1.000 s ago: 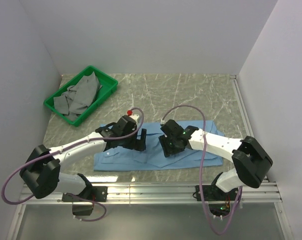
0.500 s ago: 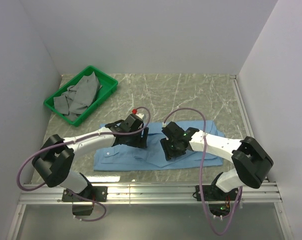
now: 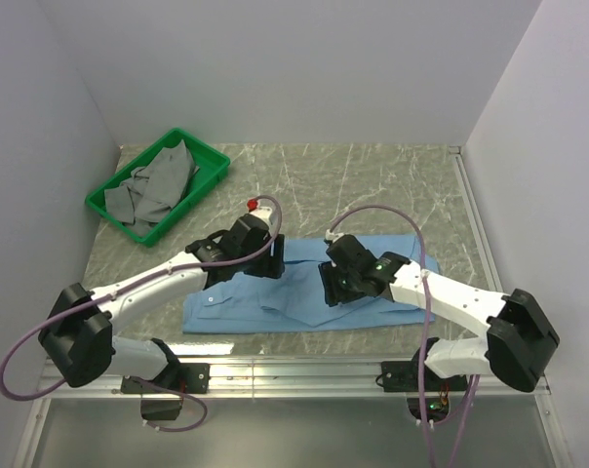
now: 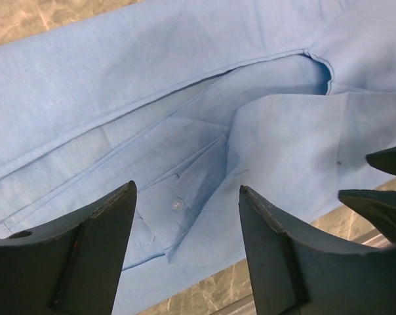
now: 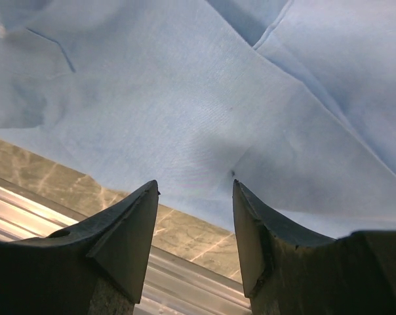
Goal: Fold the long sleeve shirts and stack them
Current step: Fold the shirt
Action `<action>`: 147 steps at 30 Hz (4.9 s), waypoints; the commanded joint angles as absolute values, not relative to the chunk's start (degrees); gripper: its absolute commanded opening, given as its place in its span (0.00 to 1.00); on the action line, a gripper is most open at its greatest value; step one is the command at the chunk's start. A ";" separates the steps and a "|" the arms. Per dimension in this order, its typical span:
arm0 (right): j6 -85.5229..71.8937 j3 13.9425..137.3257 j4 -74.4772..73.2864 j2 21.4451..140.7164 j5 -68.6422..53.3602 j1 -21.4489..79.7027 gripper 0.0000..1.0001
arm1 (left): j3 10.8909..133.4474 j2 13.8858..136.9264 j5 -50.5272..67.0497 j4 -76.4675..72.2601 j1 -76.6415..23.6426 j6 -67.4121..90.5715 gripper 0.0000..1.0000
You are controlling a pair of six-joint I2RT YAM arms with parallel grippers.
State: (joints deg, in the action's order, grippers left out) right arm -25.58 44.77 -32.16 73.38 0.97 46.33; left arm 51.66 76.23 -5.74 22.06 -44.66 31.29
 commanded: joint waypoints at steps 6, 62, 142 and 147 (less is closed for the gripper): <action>-26.98 46.14 -32.52 67.06 5.54 45.88 0.57 | 53.08 83.22 -7.12 24.43 -44.12 31.47 0.62; -29.88 45.26 -31.29 54.67 15.21 44.13 0.58 | 69.78 80.78 -32.59 47.45 -50.89 44.81 0.01; -46.32 29.80 15.74 87.10 -34.89 12.15 0.51 | 66.89 104.76 15.38 17.84 -53.35 28.83 0.22; -43.51 30.06 11.52 86.40 -33.23 5.37 0.50 | 66.62 109.15 16.17 20.39 -53.35 28.30 0.17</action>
